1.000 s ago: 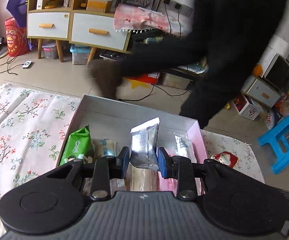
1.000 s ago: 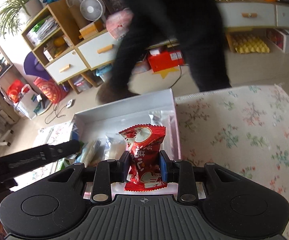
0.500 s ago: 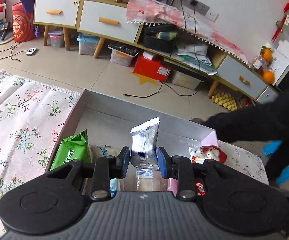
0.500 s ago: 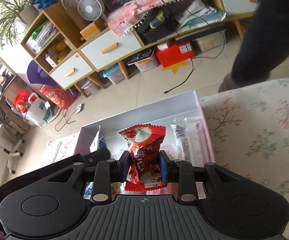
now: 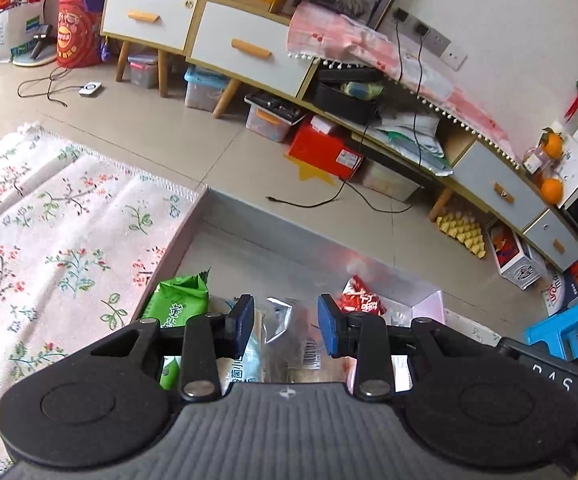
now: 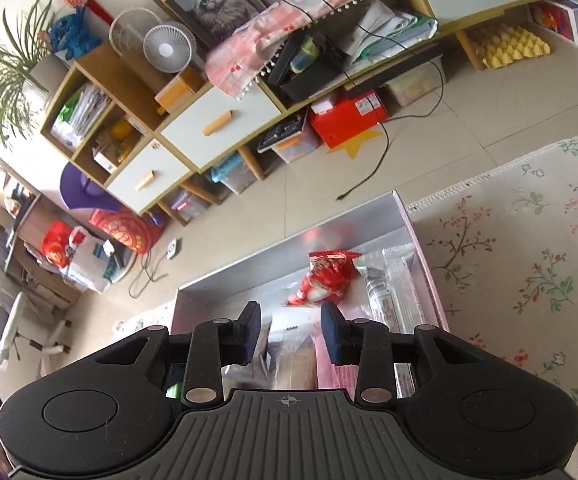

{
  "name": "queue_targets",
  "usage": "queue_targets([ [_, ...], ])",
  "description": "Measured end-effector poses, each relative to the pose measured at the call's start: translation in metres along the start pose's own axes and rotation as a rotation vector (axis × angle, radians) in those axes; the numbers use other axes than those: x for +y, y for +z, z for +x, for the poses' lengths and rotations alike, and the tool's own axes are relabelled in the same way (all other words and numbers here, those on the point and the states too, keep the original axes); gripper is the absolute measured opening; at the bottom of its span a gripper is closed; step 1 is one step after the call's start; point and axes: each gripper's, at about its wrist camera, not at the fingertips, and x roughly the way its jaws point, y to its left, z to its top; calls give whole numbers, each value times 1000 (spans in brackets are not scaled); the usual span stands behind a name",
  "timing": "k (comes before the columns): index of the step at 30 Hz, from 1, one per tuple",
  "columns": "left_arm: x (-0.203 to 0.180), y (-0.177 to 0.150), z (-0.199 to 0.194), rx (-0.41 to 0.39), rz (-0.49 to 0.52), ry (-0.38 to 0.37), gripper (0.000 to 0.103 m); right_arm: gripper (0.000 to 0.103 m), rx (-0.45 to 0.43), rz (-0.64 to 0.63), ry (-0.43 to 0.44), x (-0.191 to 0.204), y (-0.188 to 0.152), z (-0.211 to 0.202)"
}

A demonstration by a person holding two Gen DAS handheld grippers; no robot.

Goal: Organize snacks
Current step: 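Open both tools to drop the packs in the box and withdraw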

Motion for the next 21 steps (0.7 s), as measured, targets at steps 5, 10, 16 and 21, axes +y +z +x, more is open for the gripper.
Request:
queue_targets([
  [5, 1, 1, -9, 6, 2, 5, 31, 34, -11, -18, -5, 9, 2, -24],
  [10, -6, -5, -22, 4, 75, 83, 37, 42, -20, -77, -46, 18, -7, -43],
  [16, -9, -19, -40, -7, 162, 132, 50, 42, 24, -129, -74, 17, -30, -62],
  [21, 3, -30, -56, 37, 127, 118, 50, 42, 30, -143, -103, 16, -41, -86],
])
